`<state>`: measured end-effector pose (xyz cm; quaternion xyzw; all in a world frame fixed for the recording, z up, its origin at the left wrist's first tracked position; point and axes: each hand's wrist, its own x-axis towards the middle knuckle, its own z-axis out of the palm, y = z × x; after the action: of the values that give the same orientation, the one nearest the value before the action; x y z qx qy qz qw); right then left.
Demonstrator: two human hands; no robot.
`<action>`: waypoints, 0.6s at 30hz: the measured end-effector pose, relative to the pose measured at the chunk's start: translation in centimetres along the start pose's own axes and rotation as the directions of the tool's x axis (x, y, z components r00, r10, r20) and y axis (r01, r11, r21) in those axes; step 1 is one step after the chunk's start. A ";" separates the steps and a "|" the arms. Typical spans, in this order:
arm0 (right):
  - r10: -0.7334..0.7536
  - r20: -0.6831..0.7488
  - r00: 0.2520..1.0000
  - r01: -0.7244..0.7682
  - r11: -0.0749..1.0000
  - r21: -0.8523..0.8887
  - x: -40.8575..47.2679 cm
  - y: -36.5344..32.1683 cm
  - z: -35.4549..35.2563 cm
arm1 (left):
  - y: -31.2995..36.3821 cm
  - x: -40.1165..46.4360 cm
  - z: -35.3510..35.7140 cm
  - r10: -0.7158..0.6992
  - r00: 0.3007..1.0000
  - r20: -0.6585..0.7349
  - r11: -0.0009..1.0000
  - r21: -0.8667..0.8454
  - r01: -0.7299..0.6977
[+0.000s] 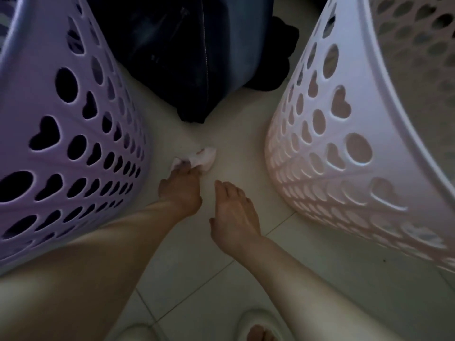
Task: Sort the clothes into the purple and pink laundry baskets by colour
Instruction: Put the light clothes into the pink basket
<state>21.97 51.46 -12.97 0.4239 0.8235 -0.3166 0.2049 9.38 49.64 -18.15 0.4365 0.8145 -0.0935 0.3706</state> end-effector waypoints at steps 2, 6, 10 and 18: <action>0.005 -0.006 1.000 -0.005 1.000 0.010 -0.7 -0.4 -0.7 | -0.2 -0.9 -0.5 0.003 0.999 0.033 1.000 0.010 -0.003; -0.002 -0.035 0.999 0.004 0.999 0.052 -2.8 -1.8 -3.1 | 0.2 -4.0 -2.5 -0.007 0.995 -0.102 0.997 -0.083 -0.002; 0.009 -0.052 0.999 -0.004 0.996 0.092 -5.4 -3.9 -6.7 | 2.0 -9.1 -5.6 -0.013 0.968 -0.252 0.966 -0.252 -0.052; -0.003 -0.115 0.993 0.014 0.996 0.090 -11.1 -7.6 -15.2 | 5.9 -19.8 -14.1 -0.043 0.911 -0.409 0.875 -0.455 -0.163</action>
<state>20.79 52.31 7.29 0.4468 0.8205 -0.3296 0.1363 13.43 47.25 6.41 0.3666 0.8566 0.2157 0.2920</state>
